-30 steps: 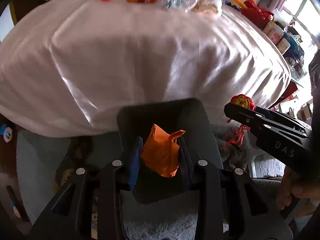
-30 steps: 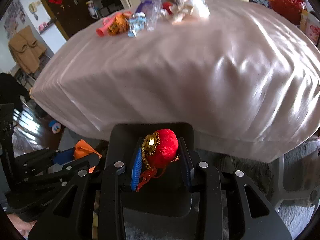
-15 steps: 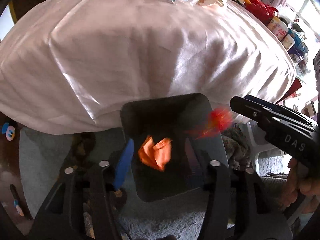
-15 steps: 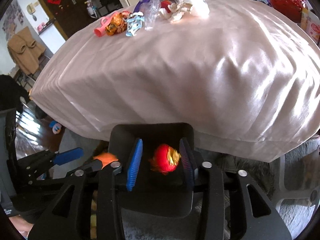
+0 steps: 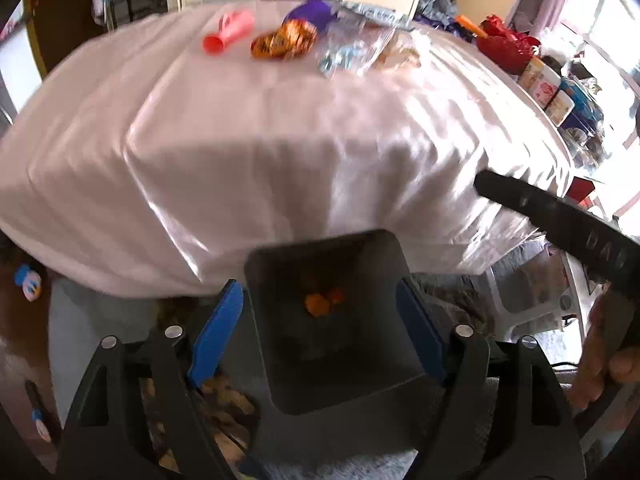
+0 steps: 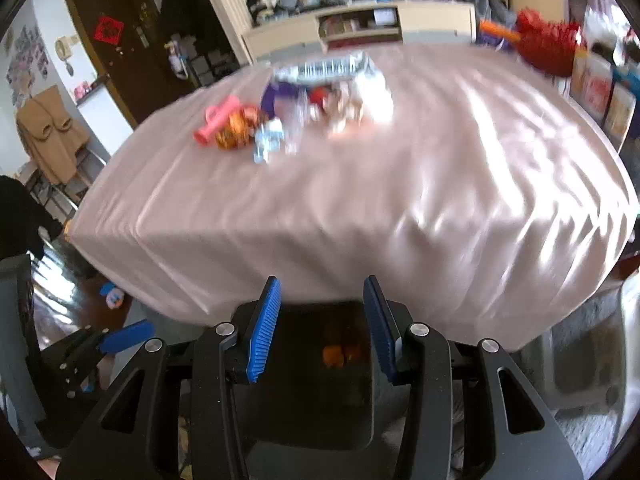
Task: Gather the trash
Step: 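Lower both tools over the bin and open them to drop the items, then grasp the blue-white wrapper with the left tool while the right tool grasps the clear bag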
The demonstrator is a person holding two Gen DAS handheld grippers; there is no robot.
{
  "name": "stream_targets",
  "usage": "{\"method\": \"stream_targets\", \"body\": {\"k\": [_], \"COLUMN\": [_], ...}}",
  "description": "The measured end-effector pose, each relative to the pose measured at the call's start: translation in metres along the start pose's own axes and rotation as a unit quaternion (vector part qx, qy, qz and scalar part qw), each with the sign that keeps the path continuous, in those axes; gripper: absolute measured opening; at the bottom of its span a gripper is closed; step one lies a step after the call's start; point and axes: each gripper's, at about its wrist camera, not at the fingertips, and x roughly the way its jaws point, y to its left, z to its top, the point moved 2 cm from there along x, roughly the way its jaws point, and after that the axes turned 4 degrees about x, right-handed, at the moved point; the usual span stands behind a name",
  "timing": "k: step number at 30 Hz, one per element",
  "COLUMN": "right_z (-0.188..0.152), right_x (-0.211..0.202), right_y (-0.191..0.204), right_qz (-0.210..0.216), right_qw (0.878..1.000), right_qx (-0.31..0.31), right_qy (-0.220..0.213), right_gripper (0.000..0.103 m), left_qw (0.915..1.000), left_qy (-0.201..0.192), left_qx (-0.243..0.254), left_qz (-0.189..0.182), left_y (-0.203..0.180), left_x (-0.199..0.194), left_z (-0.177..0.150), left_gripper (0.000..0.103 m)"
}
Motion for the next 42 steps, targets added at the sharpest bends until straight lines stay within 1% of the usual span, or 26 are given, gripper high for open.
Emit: {"method": "stream_targets", "body": {"k": [3, 6, 11, 13, 16, 18, 22, 26, 34, 35, 36, 37, 38, 39, 40, 41, 42], "right_z": [0.013, 0.031, 0.064, 0.079, 0.097, 0.106, 0.119, 0.126, 0.143, 0.144, 0.144, 0.145, 0.145, 0.145, 0.144, 0.143, 0.142], "right_x": [-0.005, -0.001, 0.019, 0.028, 0.039, 0.047, 0.062, 0.073, 0.090, 0.092, 0.093, 0.095, 0.097, 0.098, 0.098, 0.097, 0.093], "right_y": [-0.003, -0.010, -0.012, -0.016, -0.024, -0.028, -0.030, -0.030, -0.031, -0.032, -0.033, -0.033, -0.033, -0.034, -0.034, -0.035, -0.036], "right_qz": [-0.002, -0.001, -0.014, -0.017, -0.016, -0.013, -0.012, -0.004, 0.002, 0.003, 0.004, 0.006, 0.006, 0.004, 0.003, 0.003, 0.005], "right_qw": [1.000, 1.000, 0.999, 0.999, 0.999, 0.999, 0.999, 0.999, 0.999, 0.999, 0.999, 0.999, 0.999, 0.999, 0.999, 0.999, 0.999], "right_qx": [-0.009, 0.001, -0.009, -0.003, 0.009, 0.015, 0.014, 0.017, 0.027, 0.030, 0.030, 0.030, 0.030, 0.030, 0.030, 0.031, 0.035], "right_qy": [-0.017, -0.023, -0.027, -0.030, -0.035, -0.036, -0.039, -0.042, -0.044, -0.043, -0.041, -0.038, -0.031, -0.030, -0.029, -0.031, -0.035], "right_gripper": [0.045, 0.045, 0.044, 0.044, 0.044, 0.044, 0.043, 0.040, 0.039, 0.039, 0.036, 0.028, 0.021, 0.019, 0.016, 0.014, 0.013], "left_qw": [0.9999, 0.9998, 0.9990, 0.9989, 0.9990, 0.9988, 0.9983, 0.9978, 0.9975, 0.9975, 0.9974, 0.9973, 0.9972, 0.9971, 0.9970, 0.9969, 0.9968], "left_qy": [-0.008, -0.019, -0.041, -0.044, -0.044, -0.046, -0.052, -0.055, -0.052, -0.051, -0.050, -0.048, -0.046, -0.046, -0.045, -0.046, -0.048], "left_qx": [0.005, 0.010, 0.014, 0.013, 0.009, 0.007, 0.012, 0.013, 0.027, 0.027, 0.029, 0.030, 0.033, 0.033, 0.033, 0.033, 0.034], "left_qz": [-0.005, 0.003, 0.011, 0.007, -0.004, -0.013, -0.023, -0.034, -0.040, -0.042, -0.045, -0.047, -0.050, -0.052, -0.054, -0.055, -0.054], "left_y": [0.001, 0.007, 0.015, 0.018, 0.018, 0.018, 0.015, 0.014, 0.002, 0.000, -0.001, -0.002, -0.003, -0.003, -0.003, -0.003, -0.003], "left_x": [-0.003, -0.001, 0.003, 0.009, 0.019, 0.027, 0.040, 0.050, 0.068, 0.069, 0.070, 0.071, 0.072, 0.072, 0.072, 0.071, 0.069], "left_z": [0.009, 0.025, 0.066, 0.081, 0.098, 0.110, 0.131, 0.146, 0.162, 0.163, 0.164, 0.164, 0.164, 0.163, 0.162, 0.162, 0.162], "left_gripper": [0.075, 0.075, 0.075, 0.075, 0.073, 0.067, 0.062, 0.056, 0.055, 0.053, 0.046, 0.041, 0.031, 0.020, 0.015, 0.008, 0.006]}}
